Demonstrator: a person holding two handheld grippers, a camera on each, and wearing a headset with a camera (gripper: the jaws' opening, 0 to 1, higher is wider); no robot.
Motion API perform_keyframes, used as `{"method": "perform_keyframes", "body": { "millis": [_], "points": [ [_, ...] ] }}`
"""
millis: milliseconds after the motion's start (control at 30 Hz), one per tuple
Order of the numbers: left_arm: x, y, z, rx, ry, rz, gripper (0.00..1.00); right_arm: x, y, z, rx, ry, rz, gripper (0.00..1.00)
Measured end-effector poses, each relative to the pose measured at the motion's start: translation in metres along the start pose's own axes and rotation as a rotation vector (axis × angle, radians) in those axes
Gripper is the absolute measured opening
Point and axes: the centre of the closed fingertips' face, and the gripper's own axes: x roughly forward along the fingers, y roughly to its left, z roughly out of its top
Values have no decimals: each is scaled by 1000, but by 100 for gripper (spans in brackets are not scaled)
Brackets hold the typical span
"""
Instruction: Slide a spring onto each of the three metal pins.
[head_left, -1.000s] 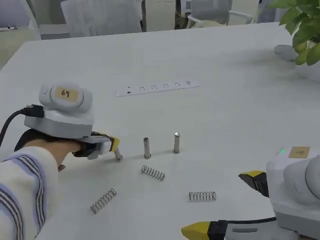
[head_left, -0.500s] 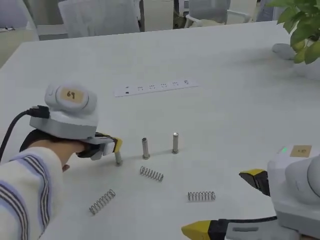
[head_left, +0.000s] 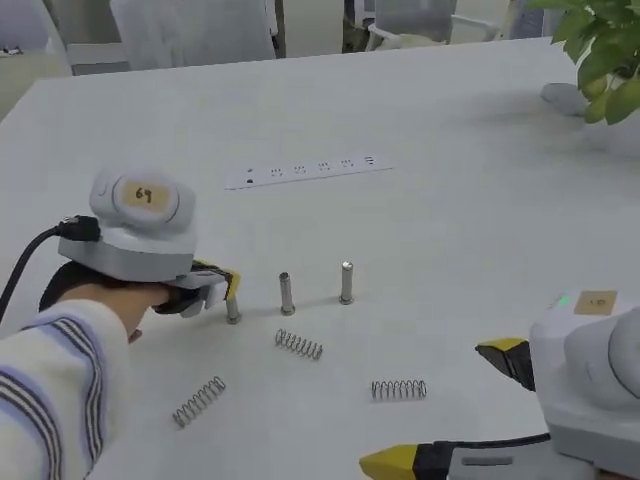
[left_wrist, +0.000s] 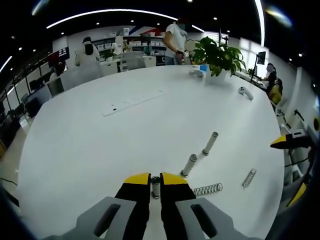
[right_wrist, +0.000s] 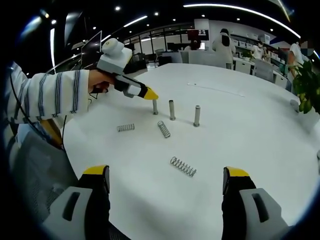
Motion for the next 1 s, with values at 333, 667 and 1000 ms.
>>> {"method": "perform_keyframes", "body": {
  "millis": [333, 667, 1000],
  "points": [
    [-4, -3, -3, 66, -15, -19, 0, 0, -1, -1, -11, 11, -12, 92],
    [-6, -3, -5, 48, -17, -31, 0, -1, -4, -1, -11, 14, -25, 92],
    [-9, -2, 1, 47, -41, -30, 7, 0, -2, -2, -17, 20, -17, 92]
  ]
}}
